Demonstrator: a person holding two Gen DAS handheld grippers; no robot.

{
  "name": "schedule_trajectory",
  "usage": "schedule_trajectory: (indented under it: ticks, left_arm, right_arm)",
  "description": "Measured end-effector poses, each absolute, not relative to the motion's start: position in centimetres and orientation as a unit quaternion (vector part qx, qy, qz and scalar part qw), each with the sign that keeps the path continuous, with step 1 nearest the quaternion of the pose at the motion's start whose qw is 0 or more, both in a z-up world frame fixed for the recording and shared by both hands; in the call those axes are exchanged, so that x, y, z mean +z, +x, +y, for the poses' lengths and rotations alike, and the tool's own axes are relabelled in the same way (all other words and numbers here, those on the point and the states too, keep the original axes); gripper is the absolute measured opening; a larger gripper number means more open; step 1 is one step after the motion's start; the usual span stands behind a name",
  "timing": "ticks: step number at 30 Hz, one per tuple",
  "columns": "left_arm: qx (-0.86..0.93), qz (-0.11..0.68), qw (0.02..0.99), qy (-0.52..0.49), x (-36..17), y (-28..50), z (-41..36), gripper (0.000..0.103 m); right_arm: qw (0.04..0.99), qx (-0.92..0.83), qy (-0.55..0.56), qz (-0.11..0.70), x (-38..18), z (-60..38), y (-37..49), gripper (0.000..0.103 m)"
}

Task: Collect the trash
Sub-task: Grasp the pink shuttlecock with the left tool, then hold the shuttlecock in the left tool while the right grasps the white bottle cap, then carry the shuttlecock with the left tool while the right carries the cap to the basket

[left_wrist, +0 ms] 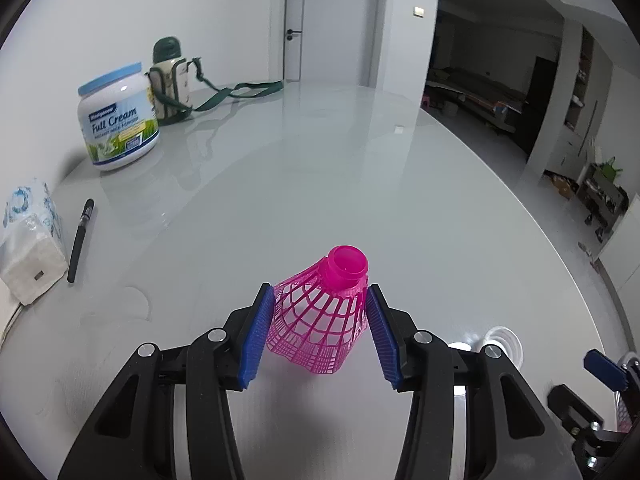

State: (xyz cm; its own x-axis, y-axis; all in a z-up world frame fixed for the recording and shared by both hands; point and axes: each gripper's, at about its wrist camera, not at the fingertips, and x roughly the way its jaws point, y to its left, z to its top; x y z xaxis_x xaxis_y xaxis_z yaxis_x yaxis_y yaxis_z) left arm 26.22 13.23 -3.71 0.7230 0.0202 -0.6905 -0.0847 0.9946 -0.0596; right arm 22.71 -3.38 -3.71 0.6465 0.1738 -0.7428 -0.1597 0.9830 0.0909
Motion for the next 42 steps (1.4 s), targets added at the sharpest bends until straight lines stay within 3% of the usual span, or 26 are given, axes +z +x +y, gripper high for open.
schedule_trajectory:
  ticks: [27, 34, 42]
  left_arm:
    - [0.034, 0.400, 0.912, -0.087, -4.8, 27.4, 15.5, 0.047]
    - [0.035, 0.401, 0.911, -0.092, -4.7, 27.6, 15.8, 0.047]
    - [0.034, 0.401, 0.911, -0.092, -4.7, 27.6, 15.8, 0.047]
  right_arm:
    - [0.891, 0.083, -0.039, 0.444, -6.1, 0.7, 27.1, 0.068]
    - [0.894, 0.094, -0.047, 0.436, -5.9, 1.4, 26.9, 0.039]
    - [0.894, 0.100, -0.049, 0.435, -5.9, 1.7, 26.9, 0.039]
